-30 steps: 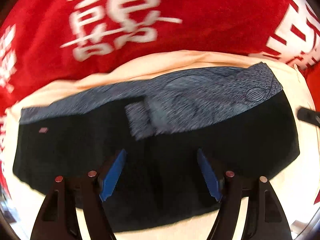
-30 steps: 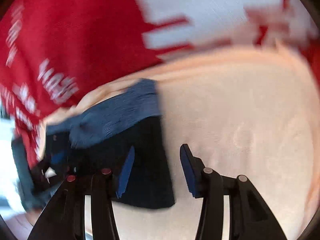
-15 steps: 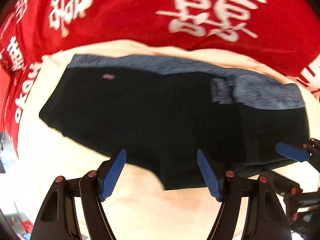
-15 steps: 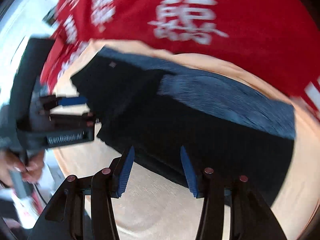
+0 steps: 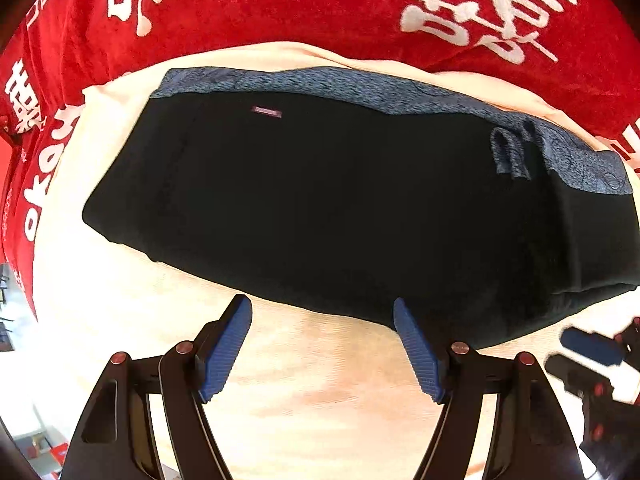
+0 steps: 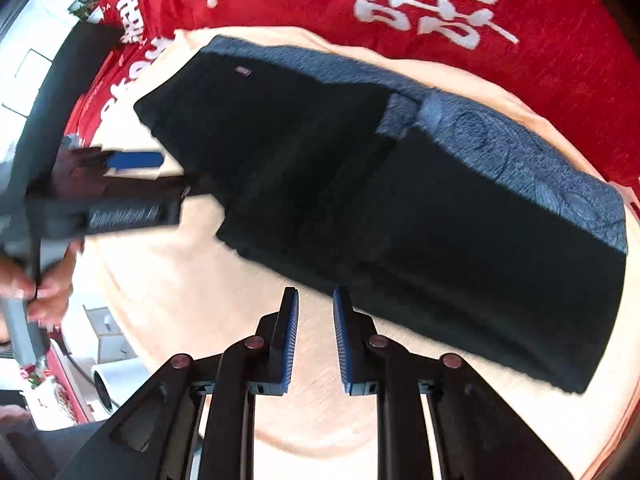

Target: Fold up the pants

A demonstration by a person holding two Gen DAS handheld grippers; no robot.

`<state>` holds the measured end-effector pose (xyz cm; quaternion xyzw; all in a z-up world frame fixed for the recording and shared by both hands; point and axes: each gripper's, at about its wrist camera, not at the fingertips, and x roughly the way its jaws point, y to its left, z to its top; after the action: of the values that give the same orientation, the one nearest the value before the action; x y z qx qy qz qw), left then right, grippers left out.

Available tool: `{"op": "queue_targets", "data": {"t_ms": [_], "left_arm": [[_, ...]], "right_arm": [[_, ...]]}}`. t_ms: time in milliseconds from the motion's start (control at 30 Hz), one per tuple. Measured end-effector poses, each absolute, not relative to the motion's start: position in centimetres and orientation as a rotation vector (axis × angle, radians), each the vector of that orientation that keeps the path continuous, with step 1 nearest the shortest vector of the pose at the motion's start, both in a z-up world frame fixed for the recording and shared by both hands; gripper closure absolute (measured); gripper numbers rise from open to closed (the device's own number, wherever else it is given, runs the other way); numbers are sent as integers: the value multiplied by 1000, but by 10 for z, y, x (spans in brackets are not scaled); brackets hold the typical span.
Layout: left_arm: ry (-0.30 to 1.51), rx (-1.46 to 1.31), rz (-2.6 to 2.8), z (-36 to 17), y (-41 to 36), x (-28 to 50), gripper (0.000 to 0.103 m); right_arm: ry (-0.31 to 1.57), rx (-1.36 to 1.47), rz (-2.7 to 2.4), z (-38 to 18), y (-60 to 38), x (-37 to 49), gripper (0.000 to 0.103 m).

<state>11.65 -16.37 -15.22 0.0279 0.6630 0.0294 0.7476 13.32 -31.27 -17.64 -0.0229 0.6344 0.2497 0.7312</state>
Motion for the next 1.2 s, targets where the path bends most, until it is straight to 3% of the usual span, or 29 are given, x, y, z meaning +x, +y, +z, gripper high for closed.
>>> {"op": "queue_targets", "data": {"t_ms": [100, 167, 233, 500, 733, 1200], "left_arm": [[1450, 52, 62, -152, -156, 119, 28], [1450, 32, 61, -153, -148, 120, 28], [1451, 18, 61, -154, -141, 121, 28], [1449, -32, 75, -158, -111, 125, 28], [1443, -67, 95, -166, -81, 137, 28], [1429, -161, 55, -180, -32, 140, 28]], "right_arm": [[1384, -65, 512, -166, -304, 128, 77], [1370, -58, 466, -159, -302, 132, 61], [1350, -51, 417, -151, -302, 139, 54], [1371, -24, 326, -161, -287, 168, 54], [1422, -56, 304, -181, -274, 164, 39], [1424, -80, 285, -183, -270, 164, 35]]}}
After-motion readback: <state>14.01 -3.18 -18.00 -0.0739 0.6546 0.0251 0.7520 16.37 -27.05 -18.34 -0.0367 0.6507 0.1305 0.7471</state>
